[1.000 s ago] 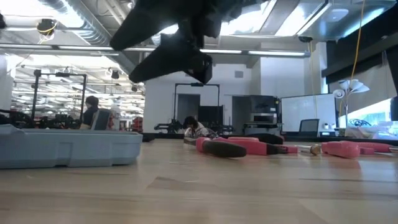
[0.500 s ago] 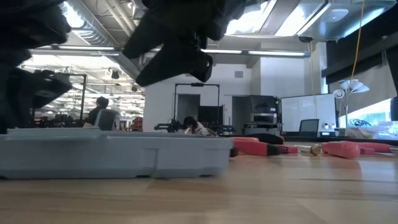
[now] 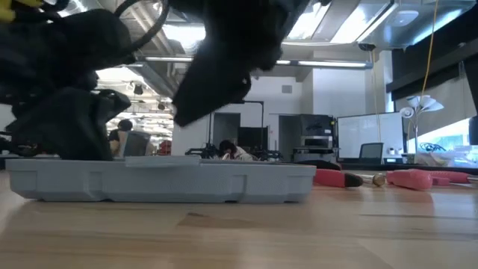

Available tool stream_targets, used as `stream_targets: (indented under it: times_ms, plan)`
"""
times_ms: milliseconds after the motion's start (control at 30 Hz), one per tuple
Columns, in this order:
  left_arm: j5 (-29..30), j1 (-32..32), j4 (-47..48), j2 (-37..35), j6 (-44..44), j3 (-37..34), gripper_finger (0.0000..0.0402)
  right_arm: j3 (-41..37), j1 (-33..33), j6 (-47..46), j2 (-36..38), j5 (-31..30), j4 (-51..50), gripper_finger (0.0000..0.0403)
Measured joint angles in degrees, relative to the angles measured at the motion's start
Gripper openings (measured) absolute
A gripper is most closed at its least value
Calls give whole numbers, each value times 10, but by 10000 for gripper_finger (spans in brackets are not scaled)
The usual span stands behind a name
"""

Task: Prefit tool cases

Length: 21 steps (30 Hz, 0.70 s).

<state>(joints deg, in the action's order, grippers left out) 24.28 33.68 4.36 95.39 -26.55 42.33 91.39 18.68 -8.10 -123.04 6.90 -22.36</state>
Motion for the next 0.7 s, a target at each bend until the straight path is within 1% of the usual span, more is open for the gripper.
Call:
stream_targets:
  times_ms: [233, 367, 400, 433, 567, 700]
  plan:
    - [1, -1, -4, 1, -1, 6, 0, -1, -3, 17, -25, -7, -2, 182]
    - [1, -1, -2, 1, -4, 6, 0, -1, -4, 39, -26, -46, 4, 182]
    - [1, -1, -2, 1, -7, 6, 0, -1, -4, 43, -26, -48, 8, 182]
    - [1, -1, -4, 1, -13, 5, 0, -1, -4, 48, -26, -46, 15, 182]
    - [3, -1, -3, 1, -25, 2, 0, 1, -3, 89, -34, -3, 35, 182]
    - [4, -5, -5, 1, -32, 2, 0, 2, -3, 99, -45, 1, 41, 182]
